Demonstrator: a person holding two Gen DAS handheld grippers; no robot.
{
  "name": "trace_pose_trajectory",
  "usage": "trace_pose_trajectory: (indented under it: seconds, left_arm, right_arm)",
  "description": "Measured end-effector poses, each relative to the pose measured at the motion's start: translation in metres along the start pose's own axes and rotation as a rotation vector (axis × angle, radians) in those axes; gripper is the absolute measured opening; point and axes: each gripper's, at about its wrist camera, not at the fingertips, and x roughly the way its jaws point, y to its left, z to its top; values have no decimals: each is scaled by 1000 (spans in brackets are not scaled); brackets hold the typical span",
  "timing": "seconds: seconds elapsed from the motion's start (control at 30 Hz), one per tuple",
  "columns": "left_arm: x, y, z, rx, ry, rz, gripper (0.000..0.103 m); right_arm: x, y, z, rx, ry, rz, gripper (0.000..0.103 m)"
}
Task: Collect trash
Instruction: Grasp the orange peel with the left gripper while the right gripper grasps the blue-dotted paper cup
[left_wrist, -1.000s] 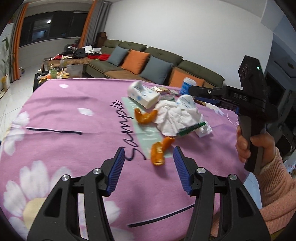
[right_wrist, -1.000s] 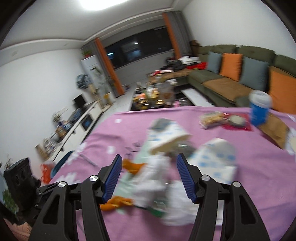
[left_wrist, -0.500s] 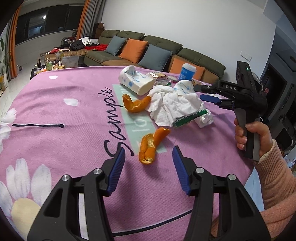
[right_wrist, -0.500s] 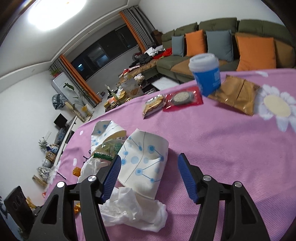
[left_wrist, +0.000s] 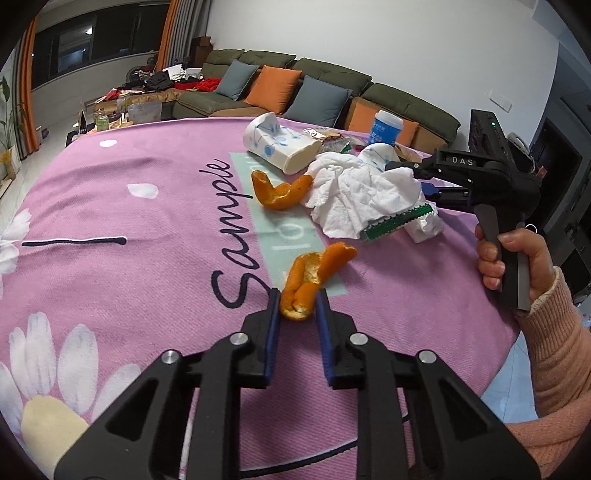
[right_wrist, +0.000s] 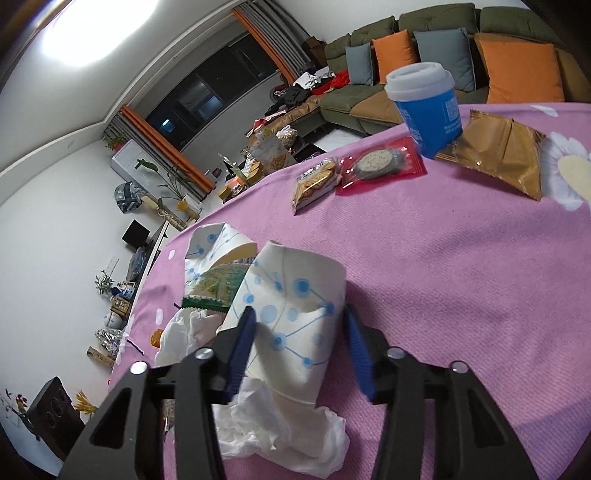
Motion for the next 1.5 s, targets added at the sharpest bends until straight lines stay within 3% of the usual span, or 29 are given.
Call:
trace_pose_trajectory:
  seconds: [0.17,0.47,0.93,1.07,1.23,1.5]
  left_arm:
    - [-2,1,0,-5,-9,0,18]
    - [-9,10,2,-34,-35,-7,18]
    - [-29,27,2,-63,-89,6,18]
    - [-31,32,0,-67,-96,15,18]
    - [-33,37,-1,-80,-98,16,18]
    - [-37,42,-2,-85,-104,25,18]
  right_arm:
    - [-7,-2,-2,-3,-15,17,30]
    - [-19,14,-2,-59,-62,15,23]
    - [-38,28,4,-103,-128,-16,21]
    - [-32,31,1,-120,-87,-20,21]
    - [-17,30,-7,-120,-10,-14,33]
    - [-32,36,-9,-132,-53,13,19]
